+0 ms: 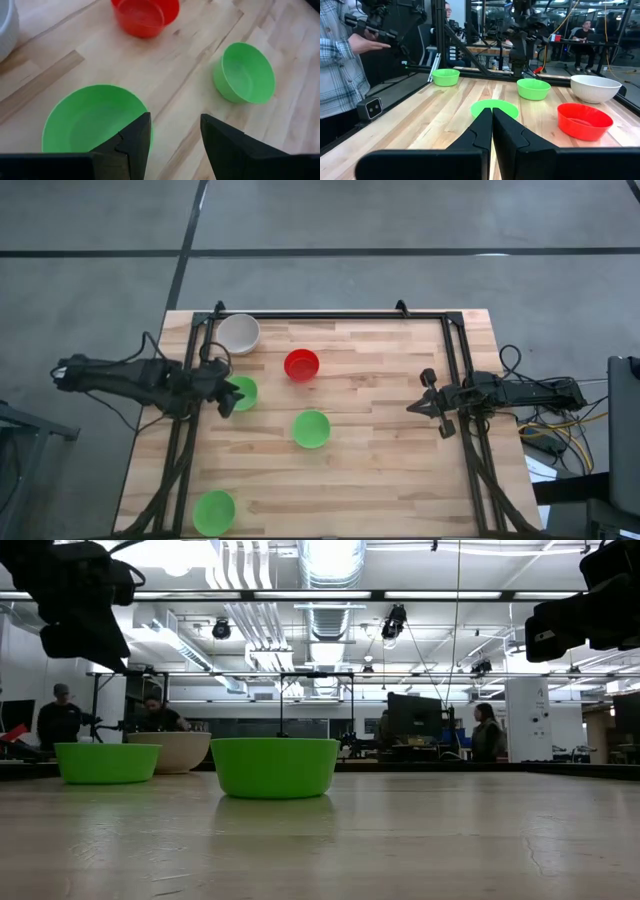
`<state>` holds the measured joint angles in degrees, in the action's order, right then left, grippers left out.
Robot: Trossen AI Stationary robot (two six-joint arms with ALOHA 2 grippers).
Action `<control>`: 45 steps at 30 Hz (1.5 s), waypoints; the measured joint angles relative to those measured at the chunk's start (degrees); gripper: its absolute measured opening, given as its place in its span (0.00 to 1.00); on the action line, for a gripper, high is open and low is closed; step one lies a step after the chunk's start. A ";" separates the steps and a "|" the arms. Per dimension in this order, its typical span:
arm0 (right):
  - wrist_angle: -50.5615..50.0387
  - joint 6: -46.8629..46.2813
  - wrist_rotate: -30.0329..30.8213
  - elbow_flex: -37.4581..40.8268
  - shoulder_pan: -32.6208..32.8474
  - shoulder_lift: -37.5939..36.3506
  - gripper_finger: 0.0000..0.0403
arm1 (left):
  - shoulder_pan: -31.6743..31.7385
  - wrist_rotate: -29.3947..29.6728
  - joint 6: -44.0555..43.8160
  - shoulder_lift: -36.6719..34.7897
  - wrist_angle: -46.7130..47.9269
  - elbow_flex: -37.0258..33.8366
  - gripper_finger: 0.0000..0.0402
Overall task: Nest bowls inside each other
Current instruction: Stack the top green bowl on the white bowl
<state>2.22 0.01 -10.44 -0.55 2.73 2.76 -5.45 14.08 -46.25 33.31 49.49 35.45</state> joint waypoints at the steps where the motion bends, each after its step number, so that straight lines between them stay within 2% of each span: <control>1: -0.02 0.00 0.00 0.00 0.01 0.01 0.02 | 0.59 -0.37 -0.01 0.32 0.14 -0.01 0.44; 8: -0.01 0.00 0.00 -0.01 0.02 0.01 0.02 | 4.53 -3.20 -0.40 4.83 0.32 -0.12 0.44; 14: 0.00 0.00 -0.01 0.00 0.00 0.01 0.02 | 7.82 -8.16 -0.73 9.92 0.05 -0.12 0.44; 21: -0.02 0.00 -0.02 0.02 0.02 0.00 0.02 | 9.13 -11.58 -0.01 15.43 -2.82 0.21 0.44; 28: -0.02 0.00 -0.02 0.00 0.02 0.02 0.02 | 9.16 -12.08 0.36 19.65 -6.46 0.21 0.44; 45: 0.00 0.00 -0.02 0.00 0.01 0.00 0.02 | 9.51 -12.45 -0.21 30.11 -7.95 0.21 0.44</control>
<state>2.22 0.01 -10.46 -0.55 2.73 2.76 4.06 1.63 -46.46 63.42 41.54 35.66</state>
